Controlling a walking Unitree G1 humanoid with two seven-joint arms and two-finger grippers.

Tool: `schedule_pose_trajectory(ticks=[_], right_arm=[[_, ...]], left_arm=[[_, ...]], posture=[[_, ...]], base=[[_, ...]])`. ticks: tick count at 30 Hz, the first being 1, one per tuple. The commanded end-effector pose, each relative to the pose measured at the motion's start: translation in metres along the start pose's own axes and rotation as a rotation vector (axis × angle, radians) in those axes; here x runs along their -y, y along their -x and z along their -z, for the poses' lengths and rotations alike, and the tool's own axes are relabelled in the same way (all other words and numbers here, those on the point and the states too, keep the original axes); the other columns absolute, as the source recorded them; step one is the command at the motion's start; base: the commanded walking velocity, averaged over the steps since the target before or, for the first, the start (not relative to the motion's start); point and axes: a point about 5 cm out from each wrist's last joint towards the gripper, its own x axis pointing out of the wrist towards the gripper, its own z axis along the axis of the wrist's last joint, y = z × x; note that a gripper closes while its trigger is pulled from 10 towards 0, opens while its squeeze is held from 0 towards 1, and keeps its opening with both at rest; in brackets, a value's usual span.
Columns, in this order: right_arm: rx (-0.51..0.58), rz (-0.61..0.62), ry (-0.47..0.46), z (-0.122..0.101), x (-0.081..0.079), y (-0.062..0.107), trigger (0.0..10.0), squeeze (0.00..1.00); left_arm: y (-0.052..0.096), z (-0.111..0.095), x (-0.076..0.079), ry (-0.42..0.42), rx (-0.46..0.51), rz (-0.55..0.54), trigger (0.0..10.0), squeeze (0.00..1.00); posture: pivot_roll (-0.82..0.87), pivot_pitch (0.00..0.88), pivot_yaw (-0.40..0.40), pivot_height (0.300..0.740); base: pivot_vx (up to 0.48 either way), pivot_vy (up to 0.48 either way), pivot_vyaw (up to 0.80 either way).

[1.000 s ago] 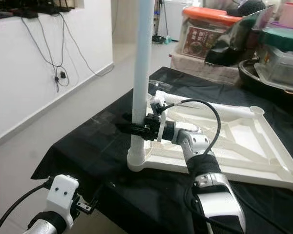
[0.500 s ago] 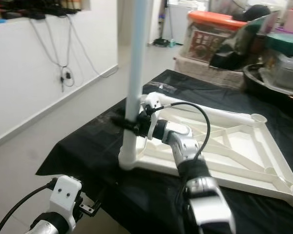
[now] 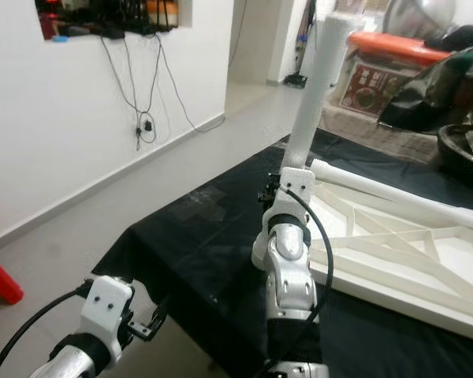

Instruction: Building children table

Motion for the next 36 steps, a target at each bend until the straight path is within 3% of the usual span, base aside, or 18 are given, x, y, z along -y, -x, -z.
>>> schedule_pose_trajectory(ticks=[1, 2, 3, 4, 10, 11, 12, 13, 16, 19, 21, 22, 23, 26, 31, 33, 35, 36], right_arm=[[-0.098, 0.053, -0.032, 0.022, -0.007, 0.013, 0.0, 0.00], [-0.082, 0.001, -0.030, 0.021, -0.018, 0.013, 10.0, 0.00], [-0.072, -0.049, -0.051, 0.020, -0.027, 0.014, 10.0, 0.00], [-0.052, -0.096, -0.064, 0.019, -0.031, 0.014, 10.0, 1.00], [-0.011, -0.232, -0.081, 0.014, -0.029, 0.000, 10.0, 1.00], [-0.021, -0.277, -0.079, 0.015, -0.027, -0.004, 10.0, 0.32], [-0.033, -0.302, -0.076, 0.014, -0.025, -0.007, 10.0, 0.00], [-0.051, -0.388, -0.129, 0.013, -0.023, -0.013, 10.0, 0.00], [-0.059, -0.446, -0.171, 0.011, -0.021, -0.017, 10.0, 0.00], [-0.067, -0.863, -0.167, -0.007, -0.010, -0.036, 10.0, 0.00], [-0.067, -0.863, -0.167, -0.007, -0.010, -0.036, 10.0, 0.00], [-0.092, -0.963, -0.164, -0.009, -0.009, -0.038, 10.0, 0.00], [-0.092, -0.963, -0.164, -0.009, -0.009, -0.038, 10.0, 0.00], [-0.138, -1.181, -0.179, -0.013, -0.017, -0.036, 10.0, 0.00], [-0.155, -1.288, -0.183, -0.014, -0.023, -0.033, 10.0, 0.00], [-0.193, -1.497, -0.162, -0.008, -0.041, -0.023, 10.0, 0.00], [-0.193, -1.497, -0.162, -0.008, -0.041, -0.023, 10.0, 0.00], [-0.210, -1.572, -0.149, -0.006, -0.049, -0.018, 10.0, 0.00]], left_arm=[[0.000, 0.003, 0.001, 0.006, -0.013, 0.001, 10.0, 0.00], [-0.001, 0.004, 0.001, 0.008, -0.013, -0.001, 10.0, 0.00], [-0.001, 0.004, 0.001, 0.009, -0.013, -0.002, 10.0, 0.00], [-0.001, 0.004, 0.001, 0.010, -0.013, -0.002, 10.0, 0.00], [-0.002, 0.004, 0.002, 0.016, -0.013, 0.000, 10.0, 0.00], [-0.003, 0.004, 0.002, 0.016, -0.013, 0.000, 10.0, 0.00], [-0.003, 0.004, 0.002, 0.017, -0.013, 0.000, 10.0, 0.00], [-0.003, 0.005, 0.003, 0.018, -0.013, 0.000, 10.0, 0.00], [-0.003, 0.005, 0.003, 0.018, -0.013, -0.001, 10.0, 0.00], [-0.004, 0.006, 0.003, 0.020, -0.014, 0.000, 10.0, 0.00], [-0.004, 0.006, 0.003, 0.020, -0.014, 0.000, 10.0, 0.00], [-0.004, 0.006, 0.003, 0.020, -0.014, 0.001, 10.0, 0.00], [-0.004, 0.006, 0.003, 0.020, -0.014, 0.001, 10.0, 0.00], [-0.004, 0.007, 0.003, 0.020, -0.017, 0.001, 10.0, 0.00], [-0.004, 0.007, 0.004, 0.021, -0.018, 0.000, 10.0, 0.00], [-0.002, 0.008, 0.005, 0.022, -0.018, 0.000, 10.0, 0.00], [-0.002, 0.008, 0.005, 0.022, -0.018, 0.000, 10.0, 0.00], [-0.001, 0.008, 0.006, 0.022, -0.018, 0.001, 10.0, 0.00]], posture=[[0.24, 0.003, -0.078, 0.740], [0.23, 0.002, -0.077, 0.740], [0.23, 0.002, -0.078, 0.740], [0.23, 0.002, -0.081, 0.740], [0.23, 0.002, -0.085, 0.740], [0.23, 0.002, -0.085, 0.740], [0.23, 0.001, -0.086, 0.740], [0.22, 0.000, -0.085, 0.740], [0.22, 0.000, -0.086, 0.740], [0.23, 0.000, -0.087, 0.740], [0.23, 0.000, -0.087, 0.740], [0.23, 0.000, -0.089, 0.740], [0.23, 0.000, -0.089, 0.740], [0.24, 0.000, -0.095, 0.740], [0.25, 0.000, -0.098, 0.740], [0.27, 0.000, -0.110, 0.740], [0.27, 0.000, -0.110, 0.740], [0.28, 0.000, -0.111, 0.740]], base=[[0.000, 0.000, 0.00], [0.000, 0.000, 0.00], [0.000, 0.000, 0.00], [0.000, 0.000, 0.00], [0.000, 0.000, 0.00], [0.000, 0.000, 0.00], [0.000, 0.000, 0.00], [0.000, 0.000, 0.00], [0.000, 0.000, 0.00], [0.000, 0.000, 0.00], [0.000, 0.000, 0.00], [0.000, 0.000, 0.00], [0.000, 0.000, 0.00], [0.000, 0.000, 0.00], [0.000, 0.000, 0.00], [0.000, 0.000, 0.00], [0.000, 0.000, 0.00], [0.000, 0.000, 0.00]])
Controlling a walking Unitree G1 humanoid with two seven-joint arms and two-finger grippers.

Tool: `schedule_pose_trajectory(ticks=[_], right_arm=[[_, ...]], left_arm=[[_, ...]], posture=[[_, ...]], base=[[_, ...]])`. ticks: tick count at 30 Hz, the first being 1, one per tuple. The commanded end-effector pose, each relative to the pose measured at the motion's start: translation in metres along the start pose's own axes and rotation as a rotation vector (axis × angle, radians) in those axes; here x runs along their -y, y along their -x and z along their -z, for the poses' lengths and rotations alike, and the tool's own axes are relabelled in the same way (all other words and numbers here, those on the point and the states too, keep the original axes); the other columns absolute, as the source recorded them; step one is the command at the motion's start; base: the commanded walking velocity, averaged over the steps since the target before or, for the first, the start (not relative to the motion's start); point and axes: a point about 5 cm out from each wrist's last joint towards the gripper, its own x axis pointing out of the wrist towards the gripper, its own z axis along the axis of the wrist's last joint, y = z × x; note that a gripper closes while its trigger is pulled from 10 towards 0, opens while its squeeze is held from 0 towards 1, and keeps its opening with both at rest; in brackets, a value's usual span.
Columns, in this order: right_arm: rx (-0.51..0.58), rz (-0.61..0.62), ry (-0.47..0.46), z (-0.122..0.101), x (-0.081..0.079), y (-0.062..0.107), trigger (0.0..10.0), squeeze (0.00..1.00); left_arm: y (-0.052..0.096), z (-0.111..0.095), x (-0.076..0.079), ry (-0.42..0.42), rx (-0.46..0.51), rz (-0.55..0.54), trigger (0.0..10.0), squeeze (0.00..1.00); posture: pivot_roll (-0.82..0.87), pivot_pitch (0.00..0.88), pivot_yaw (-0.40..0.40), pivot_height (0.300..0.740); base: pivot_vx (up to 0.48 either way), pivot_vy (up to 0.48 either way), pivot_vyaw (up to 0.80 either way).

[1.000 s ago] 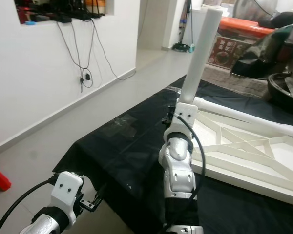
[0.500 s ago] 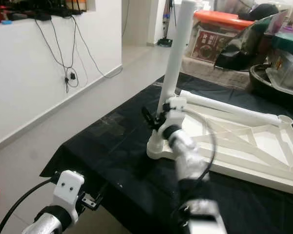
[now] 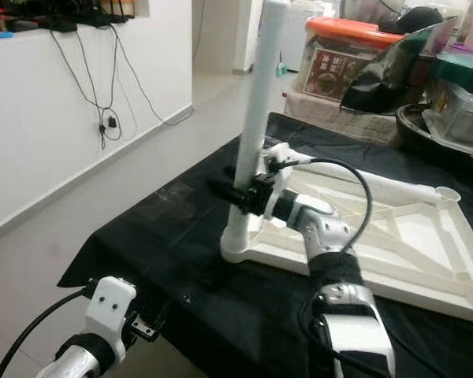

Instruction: Building children table

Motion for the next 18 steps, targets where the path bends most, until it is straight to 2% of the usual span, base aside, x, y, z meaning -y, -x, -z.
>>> schedule_pose_trajectory(ticks=[1, 2, 3, 4, 5, 6, 11, 12, 13, 14, 15, 16, 17, 18], right_arm=[[-0.037, -0.117, -0.006, 0.007, -0.010, -0.017, 10.0, 0.00], [-0.053, -0.170, 0.004, 0.009, -0.015, -0.024, 10.0, 0.00], [-0.068, -0.208, 0.016, 0.011, -0.020, -0.030, 7.3, 0.00], [-0.068, -0.208, 0.016, 0.011, -0.020, -0.030, 7.3, 0.00], [-0.074, -0.241, 0.030, 0.012, -0.022, -0.033, 0.0, 0.00], [-0.073, -0.230, 0.063, 0.012, -0.022, -0.036, 0.0, 0.00], [-0.071, -0.225, 0.083, 0.012, -0.022, -0.037, 0.0, 0.00], [-0.047, -0.173, 0.104, 0.011, -0.019, -0.036, 0.0, 0.00], [0.007, -0.023, 0.126, 0.008, -0.011, -0.031, 0.0, 0.00], [0.007, -0.023, 0.126, 0.008, -0.011, -0.031, 0.0, 0.00], [0.062, 0.171, 0.141, 0.006, -0.002, -0.022, 0.0, 0.00], [0.062, 0.171, 0.141, 0.006, -0.002, -0.022, 0.0, 0.00], [0.117, 0.388, 0.129, 0.005, 0.007, -0.010, 0.0, 0.00], [0.147, 0.518, 0.117, 0.005, 0.012, -0.001, 0.0, 0.00]], left_arm=[[0.001, 0.002, 0.003, 0.007, -0.006, 0.004, 10.0, 0.00], [0.002, 0.002, 0.003, 0.008, -0.007, 0.004, 10.0, 0.00], [0.004, 0.003, 0.004, 0.009, -0.008, 0.005, 10.0, 0.00], [0.004, 0.003, 0.004, 0.009, -0.008, 0.005, 10.0, 0.00], [0.004, 0.003, 0.004, 0.009, -0.009, 0.006, 10.0, 0.00], [0.005, 0.003, 0.004, 0.008, -0.010, 0.008, 10.0, 0.00], [0.005, 0.004, 0.004, 0.008, -0.011, 0.010, 10.0, 0.00], [0.005, 0.004, 0.004, 0.007, -0.011, 0.013, 10.0, 0.00], [0.004, 0.004, 0.004, 0.006, -0.012, 0.016, 10.0, 0.00], [0.004, 0.004, 0.004, 0.006, -0.012, 0.016, 10.0, 0.00], [0.004, 0.004, 0.004, 0.004, -0.013, 0.019, 10.0, 0.00], [0.004, 0.004, 0.004, 0.004, -0.013, 0.019, 10.0, 0.00], [0.004, 0.004, 0.003, 0.004, -0.014, 0.022, 10.0, 0.00], [0.003, 0.004, 0.003, 0.003, -0.014, 0.023, 10.0, 0.00]], posture=[[0.28, 0.000, -0.111, 0.740], [0.28, 0.000, -0.110, 0.740], [0.28, 0.000, -0.110, 0.740], [0.28, 0.000, -0.110, 0.740], [0.28, 0.000, -0.108, 0.740], [0.28, 0.000, -0.101, 0.740], [0.28, 0.000, -0.101, 0.740], [0.27, 0.000, -0.100, 0.740], [0.27, 0.000, -0.096, 0.740], [0.27, 0.000, -0.096, 0.740], [0.26, 0.000, -0.095, 0.740], [0.26, 0.000, -0.095, 0.740], [0.26, 0.000, -0.088, 0.740], [0.25, 0.000, -0.086, 0.740]], base=[[0.000, 0.000, 0.00], [0.000, 0.000, 0.00], [0.000, 0.000, 0.00], [0.000, 0.000, 0.00], [0.000, 0.000, 0.00], [0.000, 0.000, 0.00], [0.000, 0.000, 0.00], [0.000, 0.000, 0.00], [0.000, 0.000, 0.00], [0.000, 0.000, 0.00], [0.000, 0.000, 0.00], [0.000, 0.000, 0.00], [0.000, 0.000, 0.00], [0.000, 0.000, 0.00]])
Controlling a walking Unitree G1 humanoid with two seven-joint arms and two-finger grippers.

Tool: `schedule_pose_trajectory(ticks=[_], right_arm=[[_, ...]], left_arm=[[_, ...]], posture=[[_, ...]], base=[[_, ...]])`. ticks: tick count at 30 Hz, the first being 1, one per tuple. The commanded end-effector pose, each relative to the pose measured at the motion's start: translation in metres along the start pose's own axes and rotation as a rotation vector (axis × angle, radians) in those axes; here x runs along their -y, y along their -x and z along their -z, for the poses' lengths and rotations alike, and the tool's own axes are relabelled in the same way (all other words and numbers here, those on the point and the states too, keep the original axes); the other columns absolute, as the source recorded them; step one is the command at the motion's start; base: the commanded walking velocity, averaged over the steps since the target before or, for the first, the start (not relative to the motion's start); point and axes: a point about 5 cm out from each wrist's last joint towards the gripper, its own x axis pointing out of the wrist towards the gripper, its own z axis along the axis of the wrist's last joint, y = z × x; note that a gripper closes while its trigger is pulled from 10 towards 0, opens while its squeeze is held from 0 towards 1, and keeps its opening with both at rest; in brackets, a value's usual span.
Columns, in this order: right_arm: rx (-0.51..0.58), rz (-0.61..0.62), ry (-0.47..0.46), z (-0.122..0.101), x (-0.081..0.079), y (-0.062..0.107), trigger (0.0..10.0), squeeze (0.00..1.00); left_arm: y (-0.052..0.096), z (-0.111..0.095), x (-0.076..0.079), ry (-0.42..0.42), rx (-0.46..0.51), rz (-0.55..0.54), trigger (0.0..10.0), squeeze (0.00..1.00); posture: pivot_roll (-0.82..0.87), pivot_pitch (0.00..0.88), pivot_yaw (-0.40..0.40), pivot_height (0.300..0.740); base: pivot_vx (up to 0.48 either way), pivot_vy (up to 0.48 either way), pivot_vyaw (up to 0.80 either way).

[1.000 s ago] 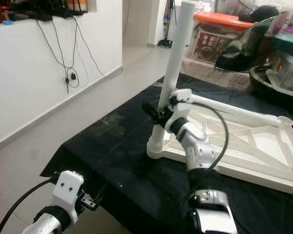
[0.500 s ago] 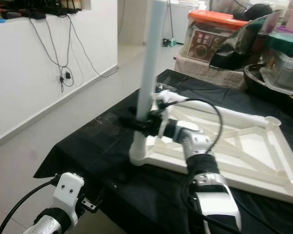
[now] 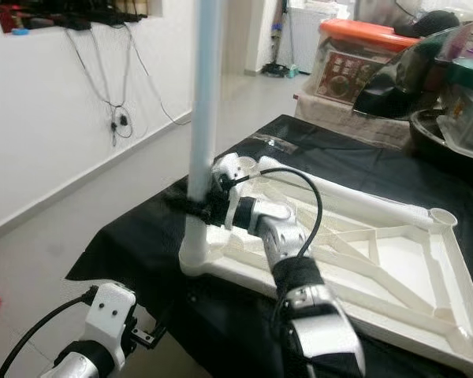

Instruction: Building children table

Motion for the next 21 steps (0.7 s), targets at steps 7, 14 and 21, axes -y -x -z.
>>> schedule_pose_trajectory(ticks=[7, 14, 21], right_arm=[[0.049, 0.915, 0.102, 0.001, 0.030, 0.067, 0.0, 0.00], [0.033, 1.096, 0.060, 0.008, 0.017, 0.078, 0.0, 0.00], [0.003, 1.093, -0.005, 0.021, -0.010, 0.058, 10.0, 0.00]], left_arm=[[-0.002, 0.001, -0.001, -0.004, -0.007, 0.024, 10.0, 0.00], [-0.003, 0.001, -0.001, -0.006, -0.006, 0.026, 10.0, 0.00], [-0.005, 0.000, -0.002, -0.003, -0.001, 0.011, 10.0, 0.00]], posture=[[0.23, 0.000, -0.066, 0.740], [0.23, 0.000, -0.069, 0.740], [0.23, 0.000, -0.080, 0.740]], base=[[0.000, 0.000, 0.00], [0.000, 0.000, 0.00], [0.000, 0.000, 0.00]])
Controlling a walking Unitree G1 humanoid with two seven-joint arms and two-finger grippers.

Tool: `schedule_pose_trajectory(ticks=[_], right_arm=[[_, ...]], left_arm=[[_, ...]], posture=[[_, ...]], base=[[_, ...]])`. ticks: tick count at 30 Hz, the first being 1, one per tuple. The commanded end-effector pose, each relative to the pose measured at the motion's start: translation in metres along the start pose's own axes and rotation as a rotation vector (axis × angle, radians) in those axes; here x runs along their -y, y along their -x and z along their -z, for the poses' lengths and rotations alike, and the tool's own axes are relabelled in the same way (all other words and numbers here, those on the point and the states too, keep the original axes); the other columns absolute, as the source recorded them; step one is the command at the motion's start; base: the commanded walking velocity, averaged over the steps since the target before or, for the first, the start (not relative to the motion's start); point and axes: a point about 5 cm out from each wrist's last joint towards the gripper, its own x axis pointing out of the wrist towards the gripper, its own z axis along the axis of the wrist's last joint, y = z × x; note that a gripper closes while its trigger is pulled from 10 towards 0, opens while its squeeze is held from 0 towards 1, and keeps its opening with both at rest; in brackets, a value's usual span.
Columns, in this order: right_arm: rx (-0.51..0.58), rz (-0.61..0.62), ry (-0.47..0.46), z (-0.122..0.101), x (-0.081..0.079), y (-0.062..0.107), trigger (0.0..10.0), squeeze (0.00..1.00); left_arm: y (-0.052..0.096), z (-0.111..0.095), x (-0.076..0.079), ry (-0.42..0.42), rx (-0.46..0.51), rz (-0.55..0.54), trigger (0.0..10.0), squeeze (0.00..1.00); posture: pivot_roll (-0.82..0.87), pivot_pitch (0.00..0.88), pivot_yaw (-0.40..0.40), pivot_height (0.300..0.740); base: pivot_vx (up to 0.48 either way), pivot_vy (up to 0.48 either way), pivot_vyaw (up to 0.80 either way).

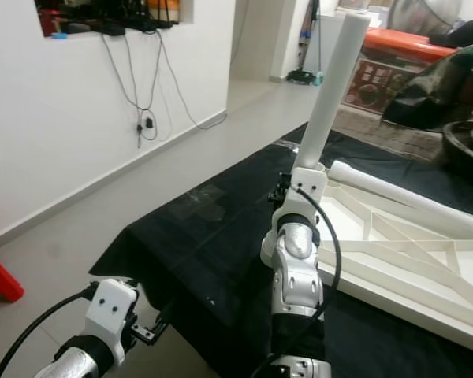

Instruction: Building children table

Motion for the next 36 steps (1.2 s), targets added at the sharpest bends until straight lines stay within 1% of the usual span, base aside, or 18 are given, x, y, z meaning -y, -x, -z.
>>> schedule_pose_trajectory(ticks=[1, 3, 6, 7, 9, 11, 12, 13, 15, 17, 18, 21, 25, 29, 30, 31, 32, 36], right_arm=[[-0.033, -0.098, -0.096, 0.017, -0.027, 0.012, 10.0, 1.00], [-0.033, -0.098, -0.096, 0.017, -0.027, 0.012, 10.0, 1.00], [0.020, -0.237, -0.133, 0.012, -0.036, 0.005, 10.0, 1.00], [0.022, -0.331, -0.153, 0.011, -0.036, -0.003, 10.0, 0.00], [0.019, -0.385, -0.163, 0.009, -0.034, -0.009, 10.0, 0.00], [-0.013, -0.647, -0.218, 0.002, -0.032, -0.019, 10.0, 0.00], [-0.013, -0.647, -0.218, 0.002, -0.032, -0.019, 10.0, 0.00], [-0.040, -0.783, -0.210, -0.001, -0.031, -0.021, 10.0, 0.00], [-0.040, -0.783, -0.210, -0.001, -0.031, -0.021, 10.0, 0.00], [-0.097, -0.995, -0.187, -0.004, -0.028, -0.023, 10.0, 0.00], [-0.097, -0.995, -0.187, -0.004, -0.028, -0.023, 10.0, 0.00], [-0.168, -1.405, -0.112, -0.009, -0.037, -0.014, 10.0, 0.00], [-0.196, -1.586, -0.060, -0.008, -0.050, -0.010, 10.0, 0.00], [-0.223, -1.670, -0.043, -0.006, -0.061, -0.008, 10.0, 0.00], [-0.237, -1.703, -0.028, -0.004, -0.065, -0.006, 4.9, 0.00], [-0.237, -1.703, -0.028, -0.004, -0.065, -0.006, 4.9, 0.00], [-0.242, -1.723, -0.011, -0.002, -0.068, -0.004, 0.0, 0.00], [-0.228, -1.693, 0.001, 0.002, -0.073, -0.003, 0.0, 0.00]], left_arm=[[-0.001, 0.004, -0.001, 0.012, -0.017, -0.007, 10.0, 0.00], [-0.001, 0.004, -0.001, 0.012, -0.017, -0.007, 10.0, 0.00], [-0.002, 0.004, -0.001, 0.013, -0.015, -0.008, 10.0, 0.00], [-0.003, 0.004, -0.001, 0.012, -0.015, -0.009, 10.0, 0.00], [-0.003, 0.005, -0.001, 0.012, -0.016, -0.010, 10.0, 0.00], [-0.003, 0.005, -0.001, 0.012, -0.016, -0.010, 10.0, 0.00], [-0.003, 0.005, -0.001, 0.012, -0.016, -0.010, 10.0, 0.00], [-0.003, 0.005, -0.001, 0.013, -0.015, -0.010, 10.0, 0.00], [-0.003, 0.005, -0.001, 0.013, -0.015, -0.010, 10.0, 0.00], [-0.004, 0.005, -0.001, 0.014, -0.015, -0.008, 10.0, 0.00], [-0.004, 0.005, -0.001, 0.014, -0.015, -0.008, 10.0, 0.00], [-0.004, 0.005, -0.001, 0.015, -0.014, -0.009, 10.0, 0.00], [-0.003, 0.004, 0.000, 0.015, -0.011, -0.011, 10.0, 0.00], [-0.002, 0.004, 0.000, 0.016, -0.010, -0.014, 10.0, 0.00], [-0.001, 0.003, 0.000, 0.017, -0.010, -0.015, 10.0, 0.00], [-0.001, 0.003, 0.000, 0.017, -0.010, -0.015, 10.0, 0.00], [-0.001, 0.003, 0.000, 0.018, -0.010, -0.016, 10.0, 0.00], [-0.001, 0.003, 0.000, 0.018, -0.011, -0.017, 10.0, 0.00]], posture=[[0.23, 0.000, -0.083, 0.740], [0.23, 0.000, -0.083, 0.740], [0.23, 0.000, -0.083, 0.740], [0.23, 0.000, -0.084, 0.740], [0.23, 0.000, -0.084, 0.740], [0.23, 0.000, -0.086, 0.740], [0.23, 0.000, -0.086, 0.740], [0.23, 0.000, -0.086, 0.740], [0.23, 0.000, -0.086, 0.740], [0.23, 0.000, -0.083, 0.740], [0.23, 0.000, -0.083, 0.740], [0.25, 0.000, -0.093, 0.740], [0.26, 0.000, -0.100, 0.740], [0.27, 0.000, -0.101, 0.740], [0.27, 0.000, -0.103, 0.740], [0.27, 0.000, -0.103, 0.740], [0.27, 0.000, -0.101, 0.740], [0.27, 0.000, -0.102, 0.740]], base=[[0.000, 0.000, 0.00], [0.000, 0.000, 0.00], [0.000, 0.000, 0.00], [0.000, 0.000, 0.00], [0.000, 0.000, 0.00], [0.000, 0.000, 0.00], [0.000, 0.000, 0.00], [0.000, 0.000, 0.00], [0.000, 0.000, 0.00], [0.000, 0.000, 0.00], [0.000, 0.000, 0.00], [0.000, 0.000, 0.00], [0.000, 0.000, 0.00], [0.000, 0.000, 0.00], [0.000, 0.000, 0.00], [0.000, 0.000, 0.00], [0.000, 0.000, 0.00], [0.000, 0.000, 0.00]])
